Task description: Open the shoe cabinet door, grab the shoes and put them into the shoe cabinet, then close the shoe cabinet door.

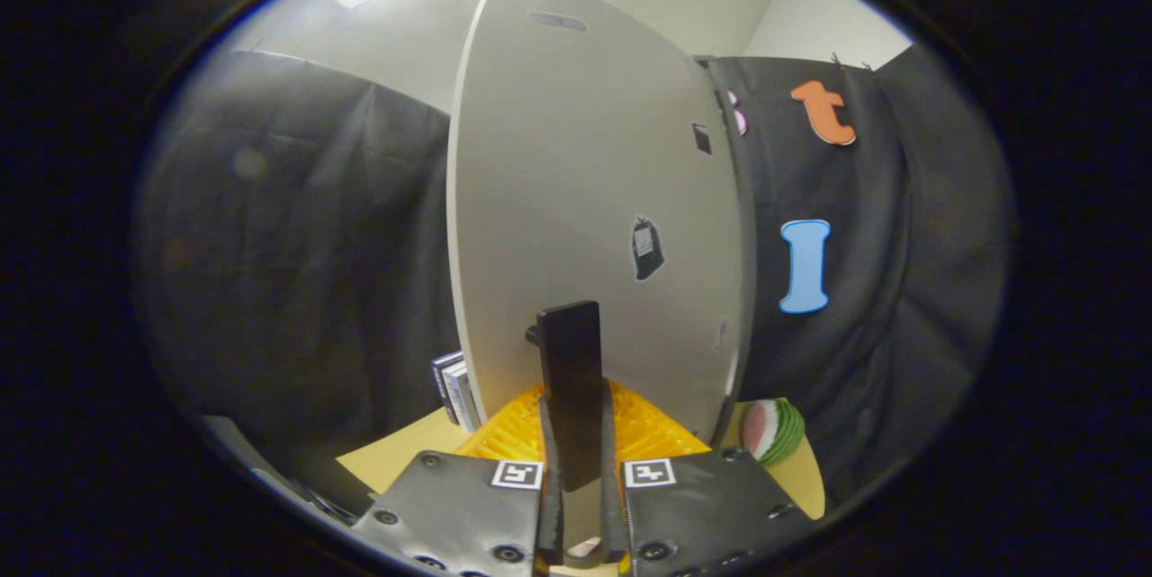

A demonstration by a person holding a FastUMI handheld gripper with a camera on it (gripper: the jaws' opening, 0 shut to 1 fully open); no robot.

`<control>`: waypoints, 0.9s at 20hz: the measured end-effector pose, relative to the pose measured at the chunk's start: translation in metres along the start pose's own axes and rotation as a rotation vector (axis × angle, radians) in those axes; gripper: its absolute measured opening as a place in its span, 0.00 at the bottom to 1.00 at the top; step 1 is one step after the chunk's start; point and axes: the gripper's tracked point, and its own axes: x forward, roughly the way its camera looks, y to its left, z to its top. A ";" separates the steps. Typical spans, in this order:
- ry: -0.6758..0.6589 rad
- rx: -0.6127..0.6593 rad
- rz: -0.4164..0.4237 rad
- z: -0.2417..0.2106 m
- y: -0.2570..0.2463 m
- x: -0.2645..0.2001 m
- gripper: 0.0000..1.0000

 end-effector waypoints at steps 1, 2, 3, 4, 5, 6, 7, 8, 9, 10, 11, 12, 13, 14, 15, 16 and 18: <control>-0.001 -0.001 -0.017 -0.001 -0.009 -0.003 0.18; -0.002 0.000 -0.034 -0.001 -0.018 -0.009 0.18; 0.002 -0.004 -0.051 -0.001 -0.026 -0.013 0.18; 0.004 -0.007 -0.069 -0.001 -0.035 -0.018 0.18; 0.004 -0.009 -0.085 0.000 -0.041 -0.020 0.18; 0.004 -0.010 -0.100 -0.001 -0.046 -0.023 0.18; 0.001 -0.011 -0.113 0.000 -0.053 -0.026 0.17; -0.002 -0.011 -0.129 0.001 -0.062 -0.030 0.17; -0.006 -0.010 -0.147 0.002 -0.070 -0.033 0.17; -0.010 -0.012 -0.166 0.005 -0.083 -0.037 0.16; -0.013 -0.014 -0.188 0.007 -0.092 -0.039 0.16; -0.014 -0.018 -0.207 0.005 -0.099 -0.042 0.16; -0.017 -0.020 -0.223 0.006 -0.107 -0.044 0.16; -0.018 -0.020 -0.235 0.007 -0.113 -0.046 0.16; -0.020 -0.015 -0.247 0.007 -0.120 -0.048 0.14; -0.021 -0.004 -0.252 0.005 -0.126 -0.049 0.11; -0.022 0.005 -0.252 0.006 -0.130 -0.049 0.09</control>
